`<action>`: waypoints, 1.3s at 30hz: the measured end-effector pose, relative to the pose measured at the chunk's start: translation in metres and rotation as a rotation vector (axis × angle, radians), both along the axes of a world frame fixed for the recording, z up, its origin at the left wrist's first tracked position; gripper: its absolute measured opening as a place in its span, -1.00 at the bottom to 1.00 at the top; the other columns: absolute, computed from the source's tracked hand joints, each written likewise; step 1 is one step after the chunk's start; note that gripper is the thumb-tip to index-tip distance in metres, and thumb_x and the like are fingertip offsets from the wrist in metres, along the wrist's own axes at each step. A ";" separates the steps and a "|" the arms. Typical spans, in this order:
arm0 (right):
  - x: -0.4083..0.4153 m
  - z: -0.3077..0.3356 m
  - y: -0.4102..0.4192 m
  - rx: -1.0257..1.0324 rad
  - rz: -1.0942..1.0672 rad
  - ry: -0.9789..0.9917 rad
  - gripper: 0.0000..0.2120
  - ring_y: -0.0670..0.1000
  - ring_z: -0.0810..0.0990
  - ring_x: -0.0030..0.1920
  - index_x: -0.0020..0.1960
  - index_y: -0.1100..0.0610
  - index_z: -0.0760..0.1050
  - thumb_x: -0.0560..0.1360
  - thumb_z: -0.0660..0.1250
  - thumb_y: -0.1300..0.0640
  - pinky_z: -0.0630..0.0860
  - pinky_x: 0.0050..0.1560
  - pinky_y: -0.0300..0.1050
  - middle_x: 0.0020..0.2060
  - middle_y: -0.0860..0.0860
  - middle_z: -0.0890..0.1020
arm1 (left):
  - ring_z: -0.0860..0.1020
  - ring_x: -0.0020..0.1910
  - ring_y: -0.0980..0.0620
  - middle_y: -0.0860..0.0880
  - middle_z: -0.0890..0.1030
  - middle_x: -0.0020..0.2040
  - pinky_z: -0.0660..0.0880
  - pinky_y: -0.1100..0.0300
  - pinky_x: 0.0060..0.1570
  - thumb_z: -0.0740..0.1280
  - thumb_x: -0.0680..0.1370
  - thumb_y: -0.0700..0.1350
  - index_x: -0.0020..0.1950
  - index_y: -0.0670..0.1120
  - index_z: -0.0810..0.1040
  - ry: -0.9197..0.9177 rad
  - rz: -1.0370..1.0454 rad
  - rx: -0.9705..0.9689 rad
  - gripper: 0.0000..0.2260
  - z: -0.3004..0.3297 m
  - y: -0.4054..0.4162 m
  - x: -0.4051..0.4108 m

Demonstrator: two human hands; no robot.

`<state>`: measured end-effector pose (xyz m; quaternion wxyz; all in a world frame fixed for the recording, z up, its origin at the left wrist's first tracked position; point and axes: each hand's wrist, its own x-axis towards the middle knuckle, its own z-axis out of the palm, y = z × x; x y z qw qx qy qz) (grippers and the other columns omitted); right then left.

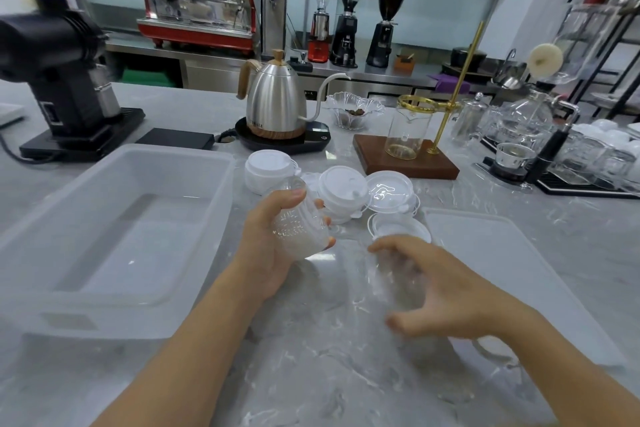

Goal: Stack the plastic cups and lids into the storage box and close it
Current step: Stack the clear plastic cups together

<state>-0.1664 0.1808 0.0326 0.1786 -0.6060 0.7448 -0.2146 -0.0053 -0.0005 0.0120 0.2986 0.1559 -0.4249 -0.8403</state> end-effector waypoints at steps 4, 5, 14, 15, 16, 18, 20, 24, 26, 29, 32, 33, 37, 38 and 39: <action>-0.016 0.017 -0.023 -0.280 -0.030 -0.296 -0.34 -0.05 0.57 0.18 0.25 -0.24 0.47 0.15 0.50 -0.09 0.53 0.16 -0.16 0.17 -0.04 0.58 | 0.58 -0.04 -0.17 -0.15 0.60 -0.03 0.56 -0.10 -0.07 0.46 0.26 0.02 -0.08 -0.09 0.67 0.000 0.011 0.007 -0.70 -0.001 0.000 0.000; -0.018 0.022 -0.031 -0.325 -0.018 -0.364 -0.34 0.02 0.59 0.19 0.26 -0.19 0.48 0.16 0.51 -0.09 0.55 0.18 -0.08 0.18 0.02 0.59 | 0.57 -0.03 -0.17 -0.16 0.60 -0.03 0.55 -0.10 -0.05 0.47 0.26 0.02 -0.09 -0.09 0.67 -0.001 0.015 0.002 -0.71 -0.001 -0.001 0.000; 0.013 0.007 -0.089 -0.544 0.017 -0.619 -0.30 0.23 0.61 0.14 0.32 -0.06 0.47 0.18 0.50 0.07 0.53 0.16 0.37 0.14 0.10 0.60 | 0.62 0.19 -0.32 -0.39 0.60 0.25 0.56 -0.20 0.23 0.59 0.29 0.00 0.35 -0.23 0.52 0.007 0.063 -0.101 -0.31 0.002 0.002 0.002; 0.014 0.003 -0.089 -0.550 0.017 -0.616 -0.30 0.21 0.61 0.16 0.31 -0.09 0.47 0.17 0.50 0.07 0.51 0.17 0.37 0.15 0.08 0.61 | 0.54 0.30 -0.41 -0.43 0.51 0.35 0.44 -0.31 0.35 0.60 0.30 0.01 0.46 -0.24 0.40 -0.006 0.063 -0.103 -0.19 0.001 0.002 0.002; 0.015 -0.001 -0.089 -0.551 0.022 -0.606 -0.30 0.20 0.60 0.17 0.31 -0.11 0.47 0.17 0.49 0.07 0.51 0.19 0.36 0.15 0.07 0.60 | 0.46 0.37 -0.46 -0.44 0.46 0.39 0.33 -0.39 0.40 0.59 0.34 0.00 0.51 -0.22 0.32 -0.008 0.059 -0.127 -0.16 0.001 0.003 0.001; 0.016 -0.008 -0.090 -0.556 0.033 -0.600 -0.29 0.18 0.60 0.17 0.31 -0.12 0.46 0.17 0.50 0.07 0.50 0.21 0.34 0.16 0.08 0.59 | 0.44 0.38 -0.47 -0.41 0.49 0.38 0.28 -0.44 0.41 0.55 0.36 -0.04 0.49 -0.14 0.33 -0.024 0.050 -0.206 -0.24 -0.004 0.006 -0.002; 0.016 -0.011 -0.088 -0.569 0.027 -0.595 -0.30 0.12 0.61 0.16 0.31 -0.13 0.46 0.17 0.49 0.07 0.51 0.21 0.30 0.16 0.06 0.59 | 0.49 0.36 -0.41 -0.36 0.53 0.36 0.31 -0.45 0.38 0.54 0.35 -0.05 0.40 -0.04 0.41 -0.059 0.059 -0.241 -0.35 -0.005 0.007 -0.002; 0.016 -0.011 -0.087 -0.553 0.039 -0.577 -0.28 0.10 0.59 0.20 0.31 -0.16 0.46 0.17 0.51 0.06 0.52 0.23 0.24 0.16 0.05 0.59 | 0.54 0.32 -0.36 -0.30 0.58 0.31 0.35 -0.43 0.37 0.55 0.34 -0.03 0.34 0.00 0.44 -0.102 0.075 -0.300 -0.40 -0.007 0.007 -0.002; 0.015 -0.011 -0.086 -0.550 0.049 -0.583 -0.26 0.11 0.58 0.22 0.32 -0.15 0.45 0.16 0.52 0.05 0.52 0.22 0.24 0.17 0.07 0.59 | 0.54 0.31 -0.37 -0.29 0.60 0.30 0.35 -0.42 0.37 0.55 0.34 -0.03 0.33 0.01 0.46 -0.116 0.081 -0.318 -0.41 -0.008 0.007 -0.003; 0.015 -0.013 -0.084 -0.536 0.068 -0.575 -0.23 0.11 0.55 0.26 0.35 -0.16 0.44 0.16 0.56 0.05 0.49 0.25 0.26 0.22 0.09 0.56 | 0.56 0.32 -0.32 -0.24 0.61 0.30 0.36 -0.40 0.38 0.54 0.36 -0.03 0.33 0.04 0.46 -0.133 0.063 -0.337 -0.43 -0.008 0.007 -0.002; 0.018 -0.011 -0.083 -0.516 0.080 -0.591 -0.20 0.10 0.58 0.21 0.36 -0.20 0.42 0.16 0.57 0.04 0.52 0.24 0.21 0.24 0.11 0.53 | 0.56 0.32 -0.30 -0.22 0.61 0.30 0.36 -0.38 0.39 0.53 0.37 -0.04 0.35 0.02 0.45 -0.126 0.050 -0.361 -0.42 -0.007 0.007 -0.001; 0.018 -0.010 -0.082 -0.513 0.094 -0.595 -0.19 0.11 0.58 0.19 0.36 -0.20 0.41 0.16 0.57 0.05 0.53 0.24 0.20 0.24 0.10 0.52 | 0.56 0.33 -0.29 -0.22 0.61 0.31 0.37 -0.38 0.39 0.53 0.37 -0.05 0.36 0.00 0.44 -0.120 0.046 -0.372 -0.42 -0.006 0.008 0.000; 0.021 -0.008 -0.080 -0.440 0.285 -0.696 -0.20 0.14 0.62 0.17 0.41 -0.04 0.35 0.26 0.49 0.37 0.57 0.18 0.16 0.26 -0.01 0.53 | 0.57 0.33 -0.25 -0.20 0.59 0.33 0.49 -0.22 0.33 0.51 0.37 -0.09 0.40 -0.04 0.41 -0.098 0.011 -0.425 -0.38 -0.005 0.014 0.000; 0.023 -0.008 -0.080 -0.429 0.324 -0.728 -0.20 0.14 0.62 0.18 0.42 0.00 0.32 0.27 0.46 0.42 0.58 0.16 0.11 0.29 -0.01 0.50 | 0.58 0.31 -0.21 -0.16 0.59 0.32 0.52 -0.17 0.30 0.51 0.37 -0.09 0.39 0.00 0.42 -0.096 0.004 -0.435 -0.40 -0.006 0.015 0.000; 0.024 -0.010 -0.079 -0.418 0.331 -0.749 -0.20 0.12 0.61 0.20 0.42 0.00 0.29 0.27 0.45 0.41 0.58 0.14 0.04 0.31 -0.02 0.48 | 0.60 0.29 -0.17 -0.12 0.61 0.30 0.53 -0.13 0.28 0.51 0.36 -0.10 0.37 0.05 0.43 -0.091 -0.005 -0.433 -0.41 -0.006 0.016 -0.001</action>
